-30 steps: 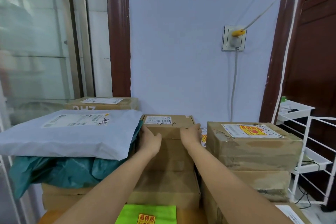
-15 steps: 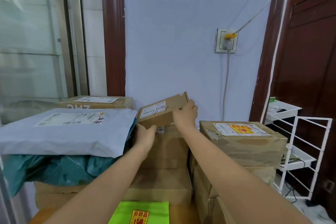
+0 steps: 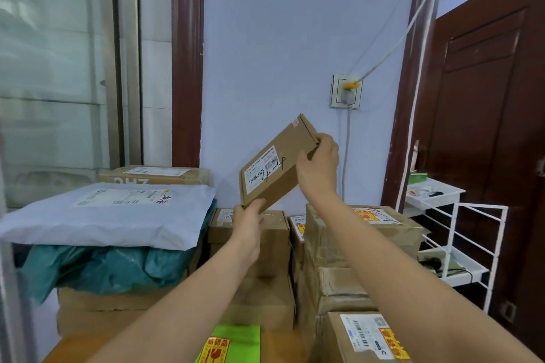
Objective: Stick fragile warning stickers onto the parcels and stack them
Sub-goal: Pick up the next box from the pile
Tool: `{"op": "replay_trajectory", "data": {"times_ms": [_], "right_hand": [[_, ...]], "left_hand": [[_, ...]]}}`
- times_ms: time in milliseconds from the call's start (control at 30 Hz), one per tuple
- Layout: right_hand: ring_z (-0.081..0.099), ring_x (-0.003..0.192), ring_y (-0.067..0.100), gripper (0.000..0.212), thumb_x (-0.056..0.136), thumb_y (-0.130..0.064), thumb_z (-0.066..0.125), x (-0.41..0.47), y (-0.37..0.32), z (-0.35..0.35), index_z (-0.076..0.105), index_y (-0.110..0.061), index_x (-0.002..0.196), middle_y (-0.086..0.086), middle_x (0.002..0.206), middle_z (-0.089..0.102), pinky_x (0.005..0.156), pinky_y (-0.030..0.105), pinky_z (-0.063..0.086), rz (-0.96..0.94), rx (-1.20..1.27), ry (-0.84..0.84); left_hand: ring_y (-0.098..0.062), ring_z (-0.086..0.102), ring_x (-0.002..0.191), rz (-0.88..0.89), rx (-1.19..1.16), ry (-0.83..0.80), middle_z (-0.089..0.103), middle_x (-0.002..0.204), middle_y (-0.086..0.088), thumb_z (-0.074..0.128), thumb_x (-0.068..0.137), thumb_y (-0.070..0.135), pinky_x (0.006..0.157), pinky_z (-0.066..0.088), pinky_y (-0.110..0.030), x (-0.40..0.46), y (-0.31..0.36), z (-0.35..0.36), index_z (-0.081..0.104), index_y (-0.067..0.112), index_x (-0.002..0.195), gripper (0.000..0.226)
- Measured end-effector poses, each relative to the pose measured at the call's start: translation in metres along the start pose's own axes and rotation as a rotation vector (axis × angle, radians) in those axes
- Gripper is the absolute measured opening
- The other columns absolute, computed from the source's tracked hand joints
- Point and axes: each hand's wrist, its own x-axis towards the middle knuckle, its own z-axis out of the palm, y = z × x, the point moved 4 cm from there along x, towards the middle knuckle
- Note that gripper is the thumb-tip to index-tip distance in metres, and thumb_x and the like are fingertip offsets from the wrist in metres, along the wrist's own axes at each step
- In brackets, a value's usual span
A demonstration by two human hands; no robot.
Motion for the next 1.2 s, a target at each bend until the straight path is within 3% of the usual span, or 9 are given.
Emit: {"op": "replay_trajectory", "data": {"times_ms": [333,467,600,667,800,967,1100,1200], "right_hand": [[0.046,0.108,0.020,0.033,0.093,-0.010,0.043,-0.016,-0.026,-0.065,0.041,-0.012,0.126,0.003,0.122,0.041,0.080,0.026,0.038,0.017,0.100,0.157],[0.046,0.103,0.019,0.030,0.094,-0.012,0.042,-0.030,-0.035,-0.085,0.041,-0.011,0.124,0.002,0.119,0.041,0.079,0.028,0.038,0.039,0.099,0.192],[0.045,0.105,0.021,0.025,0.095,-0.014,0.044,-0.051,-0.042,-0.099,0.042,-0.009,0.119,0.002,0.115,0.041,0.078,0.029,0.036,0.087,0.108,0.213],[0.045,0.105,0.023,0.021,0.094,-0.015,0.044,-0.063,-0.042,-0.104,0.041,-0.010,0.114,0.003,0.114,0.041,0.077,0.030,0.035,0.113,0.114,0.206],[0.045,0.101,0.023,0.012,0.094,-0.016,0.045,-0.087,-0.048,-0.107,0.038,-0.013,0.102,0.006,0.111,0.044,0.069,0.025,0.034,0.139,0.132,0.173],[0.044,0.086,0.016,0.012,0.094,-0.017,0.048,-0.129,-0.054,-0.107,0.037,-0.012,0.098,0.003,0.101,0.044,0.060,0.020,0.033,0.189,0.100,0.137],[0.041,0.067,0.010,0.011,0.094,-0.014,0.046,-0.165,-0.045,-0.106,0.036,-0.013,0.096,-0.002,0.083,0.042,0.054,0.024,0.033,0.292,0.072,0.058],[0.039,0.065,0.010,0.010,0.092,-0.009,0.047,-0.185,-0.033,-0.105,0.038,-0.010,0.095,-0.003,0.078,0.040,0.050,0.019,0.034,0.316,0.107,0.029]], "left_hand": [[-0.017,0.052,0.111,0.101,0.062,-0.055,0.052,0.122,-0.007,0.055,0.095,0.024,0.100,0.046,-0.032,-0.052,0.026,0.016,0.036,0.017,0.126,0.036],[-0.012,0.055,0.098,0.136,0.052,-0.081,0.048,0.122,-0.004,0.054,0.095,0.028,0.102,0.046,-0.038,-0.077,0.033,0.017,0.033,0.019,0.119,0.033],[-0.005,0.055,0.075,0.153,-0.011,-0.059,0.045,0.104,0.002,0.052,0.096,0.029,0.106,0.042,-0.041,-0.103,0.040,0.009,0.033,0.018,0.112,0.027],[-0.005,0.055,0.075,0.178,-0.028,-0.039,0.045,0.096,0.002,0.052,0.097,0.026,0.099,0.048,-0.039,-0.116,0.042,0.001,0.032,0.015,0.108,0.025],[-0.006,0.053,0.086,0.250,-0.001,0.013,0.045,0.099,0.000,0.052,0.096,0.021,0.076,0.056,-0.031,-0.139,0.047,-0.023,0.030,0.014,0.102,0.024],[-0.009,0.048,0.085,0.294,0.053,0.107,0.042,0.093,0.003,0.052,0.095,0.021,0.089,0.053,-0.044,-0.167,0.050,-0.056,0.031,0.018,0.094,0.022],[-0.012,0.045,0.084,0.302,0.069,0.148,0.040,0.092,0.003,0.054,0.093,0.023,0.093,0.048,-0.049,-0.185,0.042,-0.083,0.032,0.024,0.084,0.025],[-0.014,0.043,0.084,0.319,0.139,0.143,0.038,0.091,0.002,0.056,0.092,0.024,0.095,0.045,-0.053,-0.188,0.031,-0.099,0.031,0.025,0.082,0.026]]}}
